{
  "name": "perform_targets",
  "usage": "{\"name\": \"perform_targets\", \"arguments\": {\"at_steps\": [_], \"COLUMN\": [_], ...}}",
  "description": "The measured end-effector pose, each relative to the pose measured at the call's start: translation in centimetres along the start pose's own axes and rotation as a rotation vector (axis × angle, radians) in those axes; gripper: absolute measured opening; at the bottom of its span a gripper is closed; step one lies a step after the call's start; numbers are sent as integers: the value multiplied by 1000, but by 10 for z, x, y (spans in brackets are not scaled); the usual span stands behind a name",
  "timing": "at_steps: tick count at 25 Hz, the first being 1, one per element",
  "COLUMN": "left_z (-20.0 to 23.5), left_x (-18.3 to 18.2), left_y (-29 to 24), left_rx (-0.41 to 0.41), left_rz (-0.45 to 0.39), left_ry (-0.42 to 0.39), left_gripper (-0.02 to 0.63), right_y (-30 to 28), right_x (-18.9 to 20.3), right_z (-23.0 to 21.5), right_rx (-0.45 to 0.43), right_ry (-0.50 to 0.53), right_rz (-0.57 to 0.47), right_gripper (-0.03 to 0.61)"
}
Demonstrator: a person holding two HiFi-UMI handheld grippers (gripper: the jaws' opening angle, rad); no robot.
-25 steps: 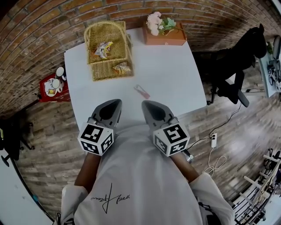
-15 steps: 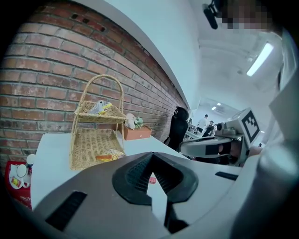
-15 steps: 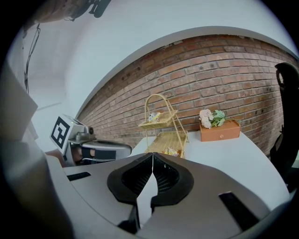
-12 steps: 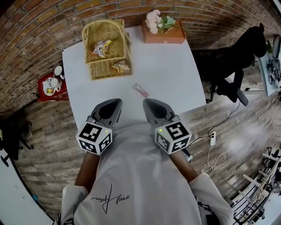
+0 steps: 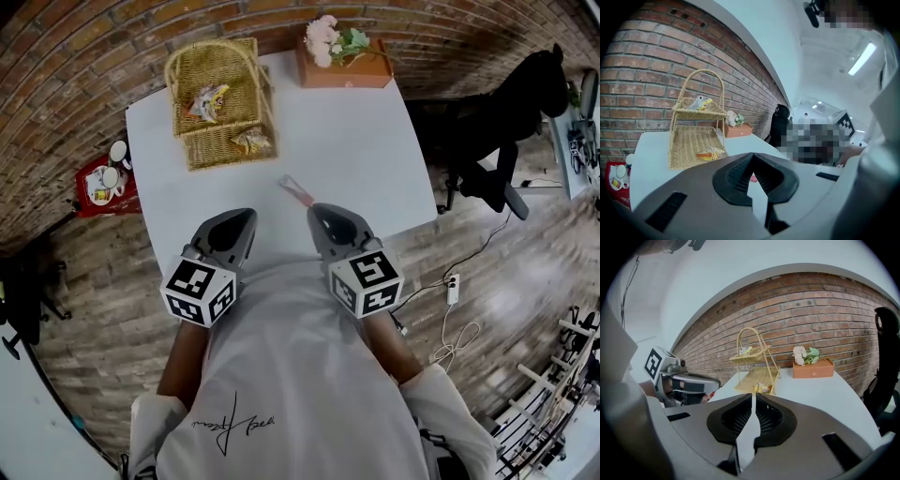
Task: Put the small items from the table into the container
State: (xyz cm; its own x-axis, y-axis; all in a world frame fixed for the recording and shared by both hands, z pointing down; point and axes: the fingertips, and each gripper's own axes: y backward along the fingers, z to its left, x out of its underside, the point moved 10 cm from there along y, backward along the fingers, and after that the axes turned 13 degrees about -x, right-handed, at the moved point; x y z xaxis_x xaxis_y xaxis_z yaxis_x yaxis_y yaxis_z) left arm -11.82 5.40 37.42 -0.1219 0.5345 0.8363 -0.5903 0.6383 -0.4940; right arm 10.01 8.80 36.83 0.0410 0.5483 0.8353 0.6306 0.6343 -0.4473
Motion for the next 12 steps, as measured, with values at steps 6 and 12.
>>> {"name": "perform_targets", "arguments": {"at_steps": [6,12], "left_z": [1,4], "left_x": [2,4], "left_y": [-3,-3], "left_rx": [8,4], "left_rz": [14,17], "left_ry": [5,25], "left_gripper": [9,9], "right_y": [-12,-32], "right_x": [12,30], "right_z": [-21,-39], "right_rx": [8,-12], "right_ry": [0,15], "right_rz": [86,204], "right_gripper": [25,25]}}
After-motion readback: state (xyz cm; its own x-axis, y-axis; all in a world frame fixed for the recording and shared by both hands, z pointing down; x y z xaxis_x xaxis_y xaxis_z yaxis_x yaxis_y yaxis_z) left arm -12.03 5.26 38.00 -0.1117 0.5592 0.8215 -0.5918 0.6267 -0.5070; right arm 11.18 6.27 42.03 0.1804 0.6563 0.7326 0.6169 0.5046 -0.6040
